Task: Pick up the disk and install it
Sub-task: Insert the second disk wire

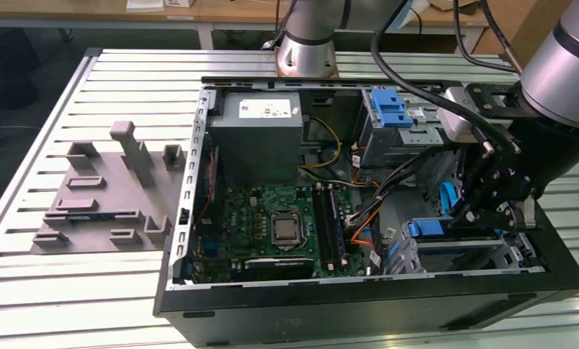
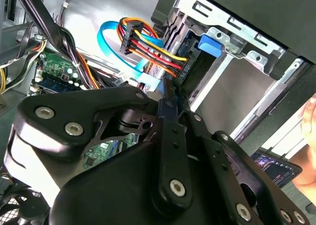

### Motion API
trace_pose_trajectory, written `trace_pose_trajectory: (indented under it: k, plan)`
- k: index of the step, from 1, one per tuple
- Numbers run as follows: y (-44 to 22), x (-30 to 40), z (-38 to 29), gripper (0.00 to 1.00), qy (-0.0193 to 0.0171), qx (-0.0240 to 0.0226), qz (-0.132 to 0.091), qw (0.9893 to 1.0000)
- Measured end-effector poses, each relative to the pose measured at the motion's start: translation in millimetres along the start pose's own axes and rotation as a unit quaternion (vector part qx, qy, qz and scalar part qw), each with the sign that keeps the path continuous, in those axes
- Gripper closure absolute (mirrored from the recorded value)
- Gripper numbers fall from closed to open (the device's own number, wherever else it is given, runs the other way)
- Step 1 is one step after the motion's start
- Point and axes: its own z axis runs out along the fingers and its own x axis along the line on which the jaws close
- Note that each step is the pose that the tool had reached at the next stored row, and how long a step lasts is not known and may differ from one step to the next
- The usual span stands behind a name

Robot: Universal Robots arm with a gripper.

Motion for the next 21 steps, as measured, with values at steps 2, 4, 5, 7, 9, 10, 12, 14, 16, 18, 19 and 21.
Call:
trace_pose_trajectory:
  k: [2, 4, 5, 7, 9, 10, 12, 14, 16, 18, 19, 21]
  plan:
    - [-0.1, 0.0, 0.2, 0.84, -0.0001, 0.0000, 0.000, 1.0000]
    - [-0.2, 0.0, 0.3, 0.84, -0.0002, 0.0000, 0.000, 1.0000]
    - [-0.2, 0.0, 0.3, 0.84, -0.0001, 0.0000, 0.000, 1.0000]
    - [-0.3, -0.1, 0.4, 0.83, -0.0003, 0.0001, 0.000, 1.0000]
    - [-0.3, -0.1, 0.5, 0.83, -0.0004, 0.0000, 0.000, 1.0000]
    - [-0.3, 0.0, 0.2, 0.77, -0.0004, 0.0000, 0.000, 1.0000]
    - [-0.3, 0.0, -0.8, 0.77, -0.0003, 0.0000, 0.000, 1.0000]
    - [-0.3, 0.0, -2.3, 0.77, -0.0002, 0.0001, 0.000, 1.0000]
    - [-0.3, 0.0, -4.4, 0.77, -0.0002, 0.0000, 0.000, 1.0000]
    - [-0.3, 0.0, -6.2, 0.77, -0.0002, 0.0000, 0.000, 1.0000]
    - [-0.3, 0.0, -7.1, 0.77, -0.0002, 0.0000, 0.000, 1.0000]
    - [-0.3, 0.0, -8.5, 0.77, -0.0003, 0.0000, 0.000, 1.0000]
